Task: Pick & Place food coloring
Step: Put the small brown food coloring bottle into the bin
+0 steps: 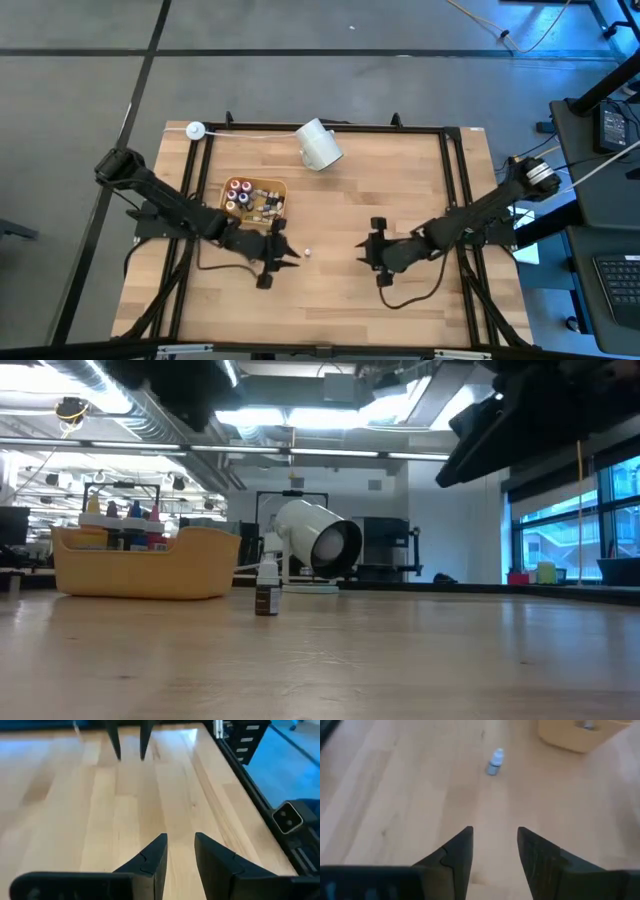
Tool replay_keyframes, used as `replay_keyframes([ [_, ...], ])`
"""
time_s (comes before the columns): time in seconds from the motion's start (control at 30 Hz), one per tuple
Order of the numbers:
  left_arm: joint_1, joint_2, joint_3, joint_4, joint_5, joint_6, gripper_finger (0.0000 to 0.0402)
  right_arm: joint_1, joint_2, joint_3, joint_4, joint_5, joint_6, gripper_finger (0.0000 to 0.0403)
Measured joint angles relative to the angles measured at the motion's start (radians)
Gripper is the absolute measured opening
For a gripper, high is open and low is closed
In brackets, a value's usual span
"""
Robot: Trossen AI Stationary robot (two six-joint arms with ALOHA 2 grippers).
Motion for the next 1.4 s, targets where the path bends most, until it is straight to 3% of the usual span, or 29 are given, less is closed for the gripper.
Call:
replay_keyframes([
  [0.1, 0.081, 0.015, 0.024, -0.051, 0.058, -0.033, 0.0095, 0.002, -0.036, -0.025, 0.014, 0.041, -0.023, 0.0156],
  [0.27, 0.178, 0.035, 0.039, -0.087, 0.059, 0.026, 0.0091, 0.002, -0.044, -0.046, 0.019, 0.088, -0.018, 0.0156],
  [0.5, 0.248, 0.042, 0.039, 0.032, 0.073, 0.113, 0.0091, -0.002, -0.045, -0.083, 0.023, 0.088, -0.02, 0.0156],
  [0.63, 0.261, 0.042, 0.039, 0.08, 0.174, 0.077, 0.0098, -0.007, -0.044, -0.11, 0.025, 0.09, -0.016, 0.0156],
  [1.1, 0.26, 0.051, 0.039, 0.06, 0.174, 0.057, 0.0224, 0.003, -0.044, -0.136, 0.088, 0.08, -0.016, 0.0156],
  [1.4, 0.244, 0.057, 0.039, 0.051, 0.171, 0.071, 0.0237, 0.002, -0.044, -0.136, 0.095, 0.08, -0.016, 0.0156],
])
